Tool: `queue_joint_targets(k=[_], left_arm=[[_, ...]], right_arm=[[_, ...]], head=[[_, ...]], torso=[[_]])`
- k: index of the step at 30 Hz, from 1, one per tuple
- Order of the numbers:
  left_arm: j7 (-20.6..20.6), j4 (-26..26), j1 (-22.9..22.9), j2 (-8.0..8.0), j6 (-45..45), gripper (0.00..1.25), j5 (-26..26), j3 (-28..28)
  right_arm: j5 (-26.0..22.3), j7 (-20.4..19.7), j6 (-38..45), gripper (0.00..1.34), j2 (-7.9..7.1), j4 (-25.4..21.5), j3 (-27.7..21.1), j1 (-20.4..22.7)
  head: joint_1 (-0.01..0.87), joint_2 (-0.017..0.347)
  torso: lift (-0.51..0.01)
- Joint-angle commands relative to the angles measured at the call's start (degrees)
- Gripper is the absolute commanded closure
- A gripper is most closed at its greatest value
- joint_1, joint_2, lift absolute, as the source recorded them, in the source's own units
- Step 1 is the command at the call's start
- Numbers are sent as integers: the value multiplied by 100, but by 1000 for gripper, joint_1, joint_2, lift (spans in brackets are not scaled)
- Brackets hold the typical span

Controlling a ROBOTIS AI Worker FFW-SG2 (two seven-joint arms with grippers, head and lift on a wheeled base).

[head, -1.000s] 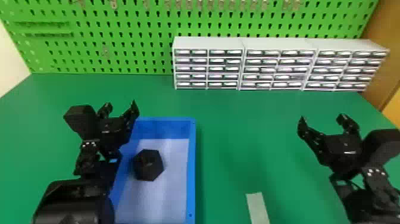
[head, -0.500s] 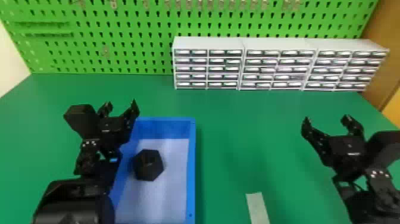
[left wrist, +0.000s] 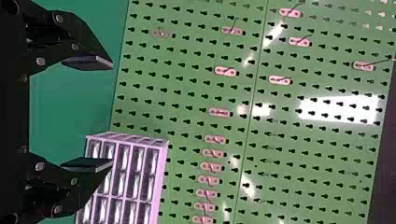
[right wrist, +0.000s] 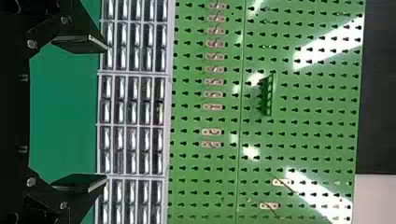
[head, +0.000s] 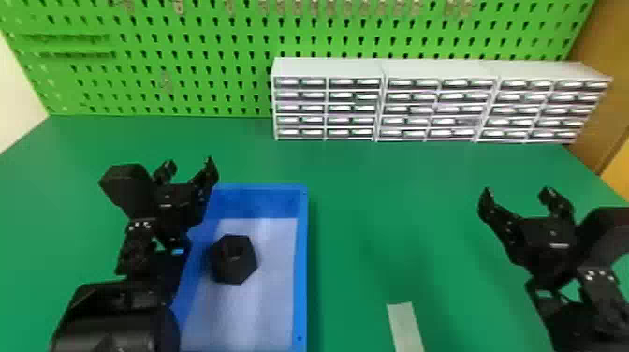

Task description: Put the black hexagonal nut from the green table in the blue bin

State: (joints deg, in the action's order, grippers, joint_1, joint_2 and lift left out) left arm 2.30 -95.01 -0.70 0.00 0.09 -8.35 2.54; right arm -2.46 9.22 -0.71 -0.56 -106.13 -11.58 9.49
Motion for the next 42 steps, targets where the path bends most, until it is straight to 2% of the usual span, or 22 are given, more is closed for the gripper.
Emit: queue_joint_targets(k=[1, 42], left_arm=[[-2, 0, 8, -15, 0, 509, 0, 0], [7, -9, 17, -15, 0, 509, 0, 0]], right_arm=[[0, 1, 0, 298, 3, -4, -20, 0], [18, 1, 9, 298, -23, -4, -3, 26]], head=[[686, 51], [686, 51]], torso=[[-97], [-97]])
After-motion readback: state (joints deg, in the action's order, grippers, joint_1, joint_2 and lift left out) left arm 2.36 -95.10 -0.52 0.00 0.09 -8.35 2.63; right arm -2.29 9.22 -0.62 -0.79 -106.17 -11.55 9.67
